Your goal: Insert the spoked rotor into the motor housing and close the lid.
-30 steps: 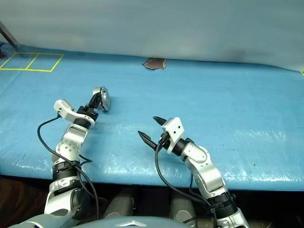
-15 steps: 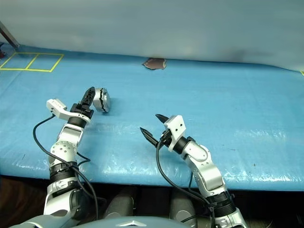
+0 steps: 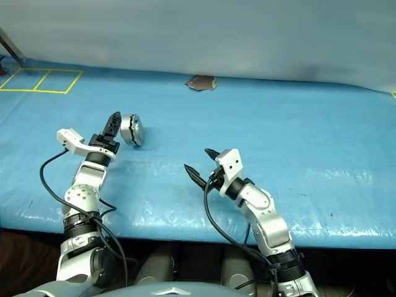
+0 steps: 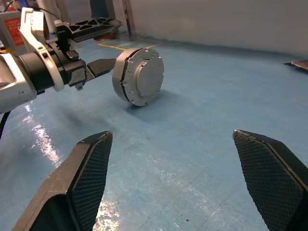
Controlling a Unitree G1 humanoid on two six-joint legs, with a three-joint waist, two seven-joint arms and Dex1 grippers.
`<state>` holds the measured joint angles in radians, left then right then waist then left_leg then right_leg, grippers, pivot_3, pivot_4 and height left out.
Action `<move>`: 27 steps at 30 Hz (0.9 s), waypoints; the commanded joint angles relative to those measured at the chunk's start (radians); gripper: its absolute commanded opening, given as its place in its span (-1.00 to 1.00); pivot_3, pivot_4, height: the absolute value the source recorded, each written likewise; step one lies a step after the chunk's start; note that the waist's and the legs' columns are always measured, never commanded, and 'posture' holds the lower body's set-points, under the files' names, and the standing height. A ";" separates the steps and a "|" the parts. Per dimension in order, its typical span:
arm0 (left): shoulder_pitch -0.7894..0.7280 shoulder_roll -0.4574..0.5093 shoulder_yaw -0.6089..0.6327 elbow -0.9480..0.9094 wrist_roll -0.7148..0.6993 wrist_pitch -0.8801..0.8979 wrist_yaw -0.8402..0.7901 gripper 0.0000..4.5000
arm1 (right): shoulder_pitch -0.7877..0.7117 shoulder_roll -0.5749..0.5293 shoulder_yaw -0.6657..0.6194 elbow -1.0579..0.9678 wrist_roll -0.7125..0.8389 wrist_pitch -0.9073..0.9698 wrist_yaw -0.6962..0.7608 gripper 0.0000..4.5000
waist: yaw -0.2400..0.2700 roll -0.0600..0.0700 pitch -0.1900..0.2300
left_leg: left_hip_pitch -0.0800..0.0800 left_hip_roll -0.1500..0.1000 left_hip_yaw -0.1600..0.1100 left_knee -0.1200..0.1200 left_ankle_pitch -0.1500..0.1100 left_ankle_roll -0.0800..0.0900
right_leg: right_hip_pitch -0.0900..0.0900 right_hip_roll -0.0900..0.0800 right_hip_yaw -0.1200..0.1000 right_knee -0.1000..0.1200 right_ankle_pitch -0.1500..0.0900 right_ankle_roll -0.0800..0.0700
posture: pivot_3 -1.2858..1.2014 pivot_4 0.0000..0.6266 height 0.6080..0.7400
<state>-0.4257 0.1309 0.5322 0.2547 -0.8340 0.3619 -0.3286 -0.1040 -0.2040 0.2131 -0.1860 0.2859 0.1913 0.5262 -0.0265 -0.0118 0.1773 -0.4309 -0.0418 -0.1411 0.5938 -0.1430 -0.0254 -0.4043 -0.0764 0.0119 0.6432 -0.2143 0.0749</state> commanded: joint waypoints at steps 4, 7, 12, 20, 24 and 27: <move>0.011 0.046 0.007 -0.072 -0.003 -0.015 -0.005 0.98 | 0.007 0.009 -0.019 -0.047 0.018 0.022 -0.001 0.88 | -0.002 0.000 0.000 | 0.000 0.000 0.000 0.000 0.000 0.000 | 0.000 0.000 0.000 0.000 0.000 0.000 | 0.03 -0.52 1.00; 0.027 0.059 0.018 -0.081 -0.010 -0.010 -0.003 0.98 | 0.009 0.010 -0.026 -0.047 0.019 0.024 0.000 0.88 | -0.002 0.000 0.000 | 0.000 0.000 0.000 0.000 0.000 0.000 | 0.000 0.000 0.000 0.000 0.000 0.000 | 0.03 -0.52 1.00; 0.042 0.068 0.010 -0.086 -0.008 -0.001 -0.003 0.98 | 0.012 0.012 -0.038 -0.050 0.024 0.031 -0.001 0.88 | 0.000 0.000 0.000 | 0.000 0.000 0.000 0.000 0.000 0.000 | 0.000 0.000 0.000 0.000 0.000 0.000 | 0.03 -0.52 1.00; 0.041 0.055 0.017 -0.107 -0.047 -0.007 -0.023 0.98 | 0.012 0.020 -0.025 -0.060 0.011 0.040 -0.007 0.88 | 0.000 0.000 0.000 | 0.000 0.000 0.000 0.000 0.000 0.000 | 0.000 0.000 0.000 0.000 0.000 0.000 | 0.03 -0.52 1.00; 0.043 0.051 -0.018 -0.139 -0.065 0.021 -0.045 0.98 | 0.010 0.009 -0.036 -0.070 0.016 0.049 -0.007 0.88 | -0.001 0.000 0.000 | 0.000 0.000 0.000 0.000 0.000 0.000 | 0.000 0.000 0.000 0.000 0.000 0.000 | 0.03 -0.52 1.00; 0.028 0.048 -0.025 -0.129 -0.053 0.004 -0.045 0.98 | 0.015 0.010 -0.033 -0.073 0.010 0.048 -0.012 0.88 | 0.000 0.000 0.000 | 0.000 0.000 0.000 0.000 0.000 0.000 | 0.000 0.000 0.000 0.000 0.000 0.000 | 0.03 -0.52 1.00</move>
<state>-0.3749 0.1778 0.5104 0.1561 -0.8818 0.3812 -0.3646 -0.0859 -0.1968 0.1865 -0.2117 0.2923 0.2488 0.5177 -0.0266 -0.0116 0.1772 -0.4307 -0.0416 -0.1410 0.5943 -0.1430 -0.0255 -0.4042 -0.0763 0.0120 0.6435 -0.2140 0.0744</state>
